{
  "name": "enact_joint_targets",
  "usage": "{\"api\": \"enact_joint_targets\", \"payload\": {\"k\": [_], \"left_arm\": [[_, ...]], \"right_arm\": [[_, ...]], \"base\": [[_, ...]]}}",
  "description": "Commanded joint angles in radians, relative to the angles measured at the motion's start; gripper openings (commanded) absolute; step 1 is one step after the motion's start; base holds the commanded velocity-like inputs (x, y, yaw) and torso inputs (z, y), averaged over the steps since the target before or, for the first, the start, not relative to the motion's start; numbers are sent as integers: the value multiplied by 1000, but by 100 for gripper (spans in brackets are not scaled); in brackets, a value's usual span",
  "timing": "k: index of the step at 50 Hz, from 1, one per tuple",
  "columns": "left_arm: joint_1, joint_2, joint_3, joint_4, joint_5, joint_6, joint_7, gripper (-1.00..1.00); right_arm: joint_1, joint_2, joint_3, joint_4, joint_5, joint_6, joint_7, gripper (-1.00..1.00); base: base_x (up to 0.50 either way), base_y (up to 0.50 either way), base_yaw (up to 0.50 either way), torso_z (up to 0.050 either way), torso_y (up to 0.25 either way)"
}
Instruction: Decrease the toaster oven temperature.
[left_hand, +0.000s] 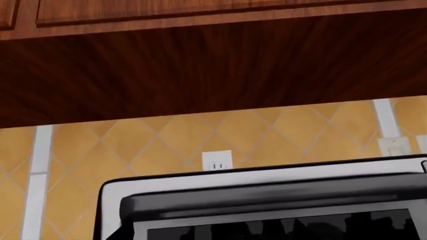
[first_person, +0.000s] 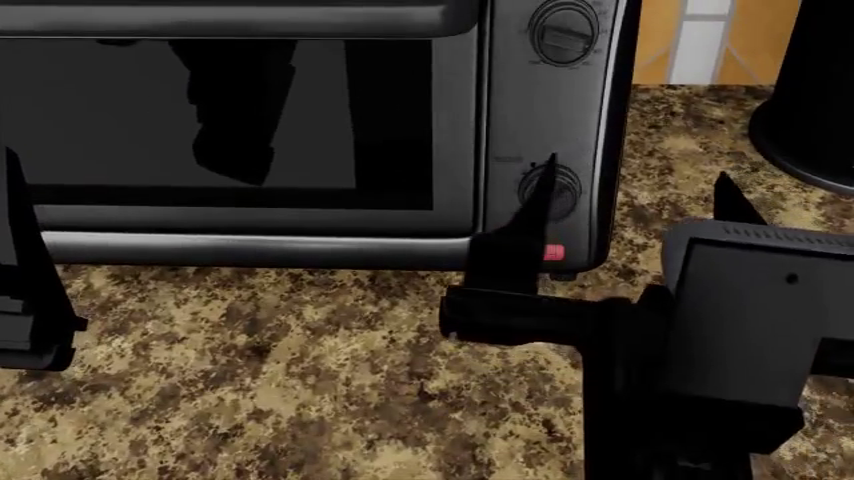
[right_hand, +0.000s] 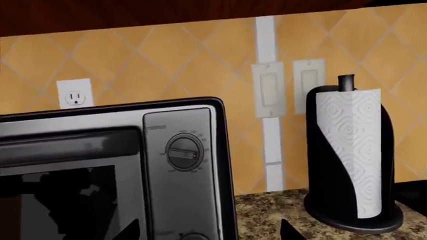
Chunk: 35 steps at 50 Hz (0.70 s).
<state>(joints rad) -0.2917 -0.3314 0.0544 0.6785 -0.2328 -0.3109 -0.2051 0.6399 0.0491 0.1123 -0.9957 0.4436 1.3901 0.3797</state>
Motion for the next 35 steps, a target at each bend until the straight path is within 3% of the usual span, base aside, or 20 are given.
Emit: {"api": "enact_joint_targets", "payload": {"k": [1,19,26,29,31,35], "left_arm": [[5,-2,2,-19,1,21,0,100],[5,-7,10,-19,-1,23,-5,100],[-3,-9,19,-17,-3,15,-6,100],[-46,-16,13,21,-27,-61,-17,100],[-4,-10,21,-13,-4,11,-10,100],[-2,-11,20,-13,-5,17,-11,100]], "right_arm": [[85,-13,79,5,189,179,96,100],[218,127,93,109,711,170,507,100],[278,192,26,121,751,164,576,100],[299,210,11,134,791,164,607,100],[324,231,-5,140,803,163,629,100],[372,269,-37,163,855,165,687,100]], "base": [[0,0,0,0,0],[0,0,0,0,0],[0,0,0,0,0],[0,0,0,0,0],[0,0,0,0,0],[0,0,0,0,0]]}}
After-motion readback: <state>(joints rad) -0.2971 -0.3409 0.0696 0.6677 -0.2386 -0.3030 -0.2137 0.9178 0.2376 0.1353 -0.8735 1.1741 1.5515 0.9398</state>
